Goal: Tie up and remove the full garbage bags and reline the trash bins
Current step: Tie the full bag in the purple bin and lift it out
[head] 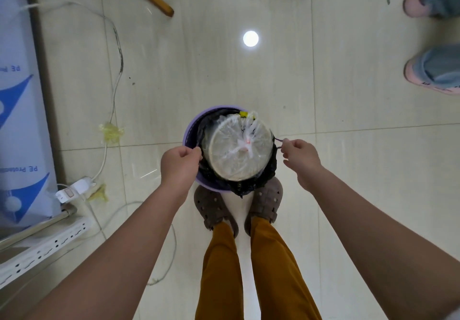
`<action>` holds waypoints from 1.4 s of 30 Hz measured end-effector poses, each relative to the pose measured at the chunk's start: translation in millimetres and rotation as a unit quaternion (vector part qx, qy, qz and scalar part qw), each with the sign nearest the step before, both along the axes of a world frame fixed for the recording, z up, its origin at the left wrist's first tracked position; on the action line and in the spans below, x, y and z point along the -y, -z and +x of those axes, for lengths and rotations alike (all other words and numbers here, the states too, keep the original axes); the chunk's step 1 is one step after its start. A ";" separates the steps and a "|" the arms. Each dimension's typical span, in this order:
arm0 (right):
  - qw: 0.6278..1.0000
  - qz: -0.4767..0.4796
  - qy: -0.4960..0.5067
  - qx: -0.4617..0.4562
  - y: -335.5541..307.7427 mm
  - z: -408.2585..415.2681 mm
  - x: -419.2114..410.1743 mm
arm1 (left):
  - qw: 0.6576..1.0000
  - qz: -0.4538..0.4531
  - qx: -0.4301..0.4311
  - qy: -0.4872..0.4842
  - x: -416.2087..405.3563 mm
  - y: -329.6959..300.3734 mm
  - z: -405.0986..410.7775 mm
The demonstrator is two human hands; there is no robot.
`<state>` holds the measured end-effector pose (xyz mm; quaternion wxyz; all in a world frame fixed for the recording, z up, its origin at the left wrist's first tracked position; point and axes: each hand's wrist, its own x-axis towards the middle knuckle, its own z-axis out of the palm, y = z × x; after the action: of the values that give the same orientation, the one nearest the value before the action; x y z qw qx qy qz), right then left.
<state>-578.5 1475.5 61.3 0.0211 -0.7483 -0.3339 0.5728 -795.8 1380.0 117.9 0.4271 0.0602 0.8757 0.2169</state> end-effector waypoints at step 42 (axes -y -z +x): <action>0.981 0.040 -0.142 -0.122 -84.1 -23.0 9.9 | 0.988 0.120 0.064 0.069 -44.1 -87.0 29.3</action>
<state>-601.5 1465.6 145.4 0.0099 -0.6161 -0.4543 0.6434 -766.5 1424.1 204.9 0.4855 0.1573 0.8081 0.2942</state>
